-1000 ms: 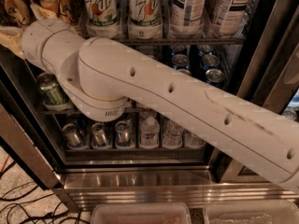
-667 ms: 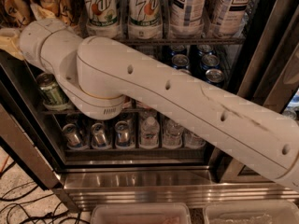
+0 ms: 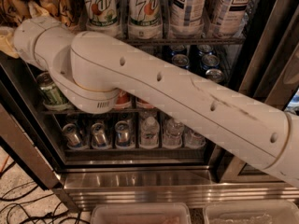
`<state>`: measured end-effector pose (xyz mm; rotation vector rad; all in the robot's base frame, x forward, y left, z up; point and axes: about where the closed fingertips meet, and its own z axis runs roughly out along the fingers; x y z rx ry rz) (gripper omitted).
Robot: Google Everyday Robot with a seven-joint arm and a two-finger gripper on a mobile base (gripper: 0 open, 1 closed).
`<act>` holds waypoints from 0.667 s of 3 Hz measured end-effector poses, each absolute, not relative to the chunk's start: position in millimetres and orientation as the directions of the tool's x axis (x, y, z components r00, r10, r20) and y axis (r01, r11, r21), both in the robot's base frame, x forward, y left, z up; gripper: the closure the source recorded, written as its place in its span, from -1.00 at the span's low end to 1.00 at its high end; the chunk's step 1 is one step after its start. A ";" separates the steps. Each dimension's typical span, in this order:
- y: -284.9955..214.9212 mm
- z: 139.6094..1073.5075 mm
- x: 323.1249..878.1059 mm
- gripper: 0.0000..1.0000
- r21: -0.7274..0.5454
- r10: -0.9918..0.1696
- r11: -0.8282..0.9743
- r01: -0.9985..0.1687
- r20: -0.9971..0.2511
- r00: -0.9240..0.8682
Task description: Pick orange can from top shelf of fridge
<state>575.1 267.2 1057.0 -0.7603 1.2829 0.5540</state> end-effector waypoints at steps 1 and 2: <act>268.5 1057.1 584.1 -0.50 -0.189 -0.047 0.654 -0.733 -0.976 0.211; 267.7 1054.1 591.1 -0.58 -0.184 -0.054 0.668 -0.721 -0.978 0.200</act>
Offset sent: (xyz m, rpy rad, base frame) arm 0.0318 -0.0025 -0.0086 -0.0073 0.0299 -0.0703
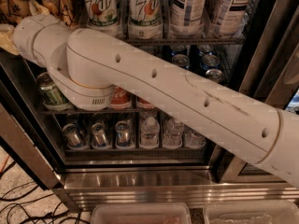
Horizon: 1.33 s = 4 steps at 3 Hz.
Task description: Pick orange can from top shelf of fridge
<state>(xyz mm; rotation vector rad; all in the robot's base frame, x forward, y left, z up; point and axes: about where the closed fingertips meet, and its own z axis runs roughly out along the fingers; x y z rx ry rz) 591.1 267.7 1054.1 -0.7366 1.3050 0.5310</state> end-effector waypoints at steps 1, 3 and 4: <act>267.9 1054.8 590.0 -0.64 -0.184 -0.054 0.668 -0.721 -0.978 0.200; 268.6 1055.4 589.8 -0.56 -0.182 -0.055 0.671 -0.718 -0.979 0.197; 268.4 1056.3 589.8 -0.60 -0.180 -0.053 0.674 -0.716 -0.979 0.196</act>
Offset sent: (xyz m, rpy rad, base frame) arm 0.0246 -0.0002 -0.0090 -0.0062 0.0261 -0.0554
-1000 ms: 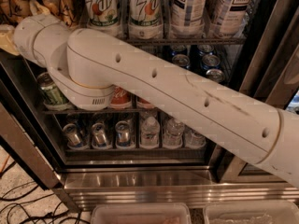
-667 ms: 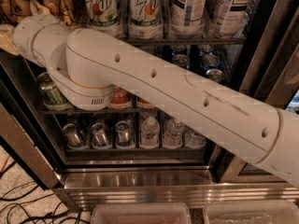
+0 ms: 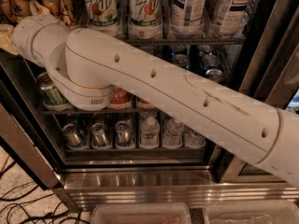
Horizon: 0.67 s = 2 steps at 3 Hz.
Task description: Pick orange can from top shelf of fridge
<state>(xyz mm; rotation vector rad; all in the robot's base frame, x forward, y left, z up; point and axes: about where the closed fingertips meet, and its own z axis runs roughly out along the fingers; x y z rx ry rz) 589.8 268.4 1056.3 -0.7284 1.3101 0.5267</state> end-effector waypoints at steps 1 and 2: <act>265.9 1057.2 590.7 -0.62 -0.179 -0.053 0.676 -0.715 -0.979 0.194; 261.3 1061.5 591.4 -0.66 -0.185 -0.056 0.681 -0.709 -0.978 0.202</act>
Offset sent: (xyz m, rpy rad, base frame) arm 0.0426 -0.0693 0.0103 -0.0103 0.0355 -0.0493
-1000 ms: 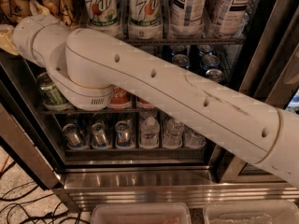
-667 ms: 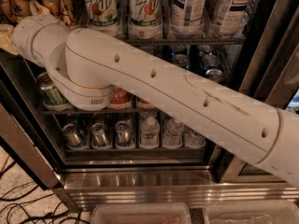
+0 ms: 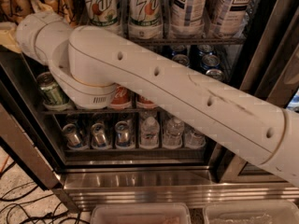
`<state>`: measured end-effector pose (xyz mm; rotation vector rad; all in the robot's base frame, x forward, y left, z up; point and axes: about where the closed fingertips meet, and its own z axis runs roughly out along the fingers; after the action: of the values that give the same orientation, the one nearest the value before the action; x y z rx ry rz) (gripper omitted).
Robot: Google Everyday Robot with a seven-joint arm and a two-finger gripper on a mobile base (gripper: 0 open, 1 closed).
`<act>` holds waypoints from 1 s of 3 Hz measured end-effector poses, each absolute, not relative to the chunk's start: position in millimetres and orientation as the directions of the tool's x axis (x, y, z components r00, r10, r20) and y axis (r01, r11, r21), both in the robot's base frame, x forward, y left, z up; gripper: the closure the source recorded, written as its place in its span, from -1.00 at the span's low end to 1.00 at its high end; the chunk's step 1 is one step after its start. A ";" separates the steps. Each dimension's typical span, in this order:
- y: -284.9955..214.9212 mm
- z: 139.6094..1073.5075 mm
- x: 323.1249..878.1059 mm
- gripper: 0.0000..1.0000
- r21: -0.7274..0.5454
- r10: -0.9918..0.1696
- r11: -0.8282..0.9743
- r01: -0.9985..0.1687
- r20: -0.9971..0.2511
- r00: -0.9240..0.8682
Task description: Pick orange can from top shelf of fridge
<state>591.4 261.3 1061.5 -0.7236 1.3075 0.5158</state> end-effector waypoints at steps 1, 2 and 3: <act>257.1 1061.4 594.1 -0.70 -0.185 -0.059 0.682 -0.707 -0.978 0.198; 255.2 1060.7 595.4 -0.72 -0.184 -0.062 0.682 -0.708 -0.979 0.195; 255.3 1059.7 595.2 -0.74 -0.183 -0.062 0.679 -0.711 -0.979 0.192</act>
Offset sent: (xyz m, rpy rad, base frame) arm 0.0447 -0.0434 -0.0029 -0.0323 0.0478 -0.0029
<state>595.2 255.3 1059.7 -0.7277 1.3186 0.5165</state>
